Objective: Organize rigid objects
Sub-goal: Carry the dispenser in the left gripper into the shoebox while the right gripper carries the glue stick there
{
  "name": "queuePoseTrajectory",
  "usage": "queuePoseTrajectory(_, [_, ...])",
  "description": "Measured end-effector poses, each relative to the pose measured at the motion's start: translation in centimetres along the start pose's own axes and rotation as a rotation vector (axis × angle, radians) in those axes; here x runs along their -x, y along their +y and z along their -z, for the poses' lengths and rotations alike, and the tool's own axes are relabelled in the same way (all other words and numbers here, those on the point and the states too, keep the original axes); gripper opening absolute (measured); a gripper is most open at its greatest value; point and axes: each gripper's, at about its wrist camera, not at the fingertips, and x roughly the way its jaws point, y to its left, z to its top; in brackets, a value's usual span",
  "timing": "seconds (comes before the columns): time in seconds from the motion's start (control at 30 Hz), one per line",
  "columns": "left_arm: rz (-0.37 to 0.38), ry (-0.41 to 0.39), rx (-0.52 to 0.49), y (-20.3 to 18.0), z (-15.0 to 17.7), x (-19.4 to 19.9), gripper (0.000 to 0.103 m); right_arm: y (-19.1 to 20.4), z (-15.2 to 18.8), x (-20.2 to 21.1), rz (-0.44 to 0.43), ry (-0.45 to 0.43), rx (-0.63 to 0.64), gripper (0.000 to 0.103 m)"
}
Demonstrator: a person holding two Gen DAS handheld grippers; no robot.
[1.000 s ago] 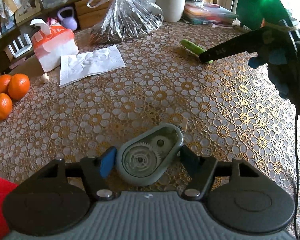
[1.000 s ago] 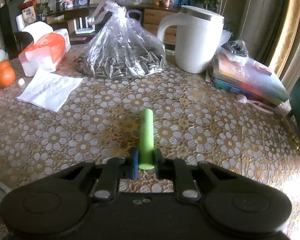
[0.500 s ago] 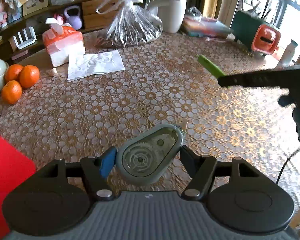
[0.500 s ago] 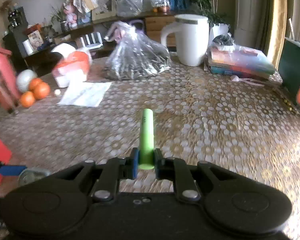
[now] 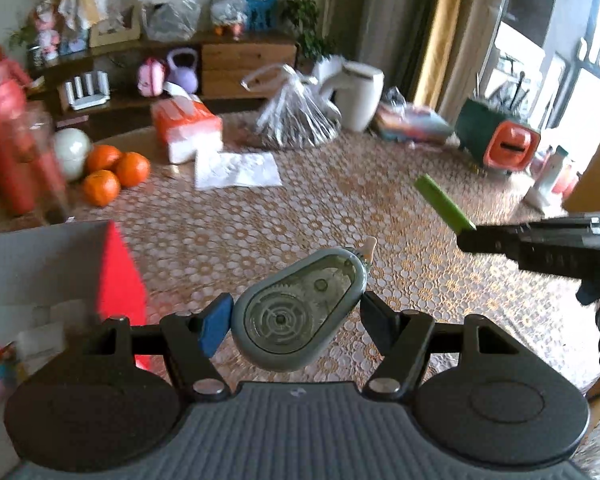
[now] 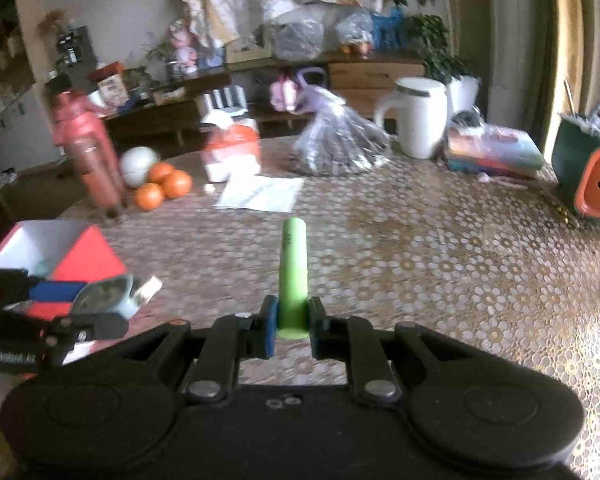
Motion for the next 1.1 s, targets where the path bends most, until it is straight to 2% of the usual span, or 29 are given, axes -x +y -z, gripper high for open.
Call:
queuePoseTrajectory(0.23, [-0.038,-0.062,0.044,2.7,1.3,6.0,0.069,5.8,0.5,3.7,-0.065,-0.037,0.034,0.014])
queuePoseTrajectory(0.5, [-0.101,-0.087,0.094,7.1,3.5,10.9,0.069,12.3,1.3,4.8,-0.13,-0.04,0.079,0.014])
queuePoseTrajectory(0.83, [-0.199,-0.099,0.146,12.5,5.3,14.2,0.069,19.5,1.9,3.3,-0.206,0.002,0.139,0.014])
queuePoseTrajectory(1.1, [-0.287,-0.1,0.192,16.9,5.6,14.4,0.069,23.5,1.7,0.6,-0.225,0.051,0.169,0.014])
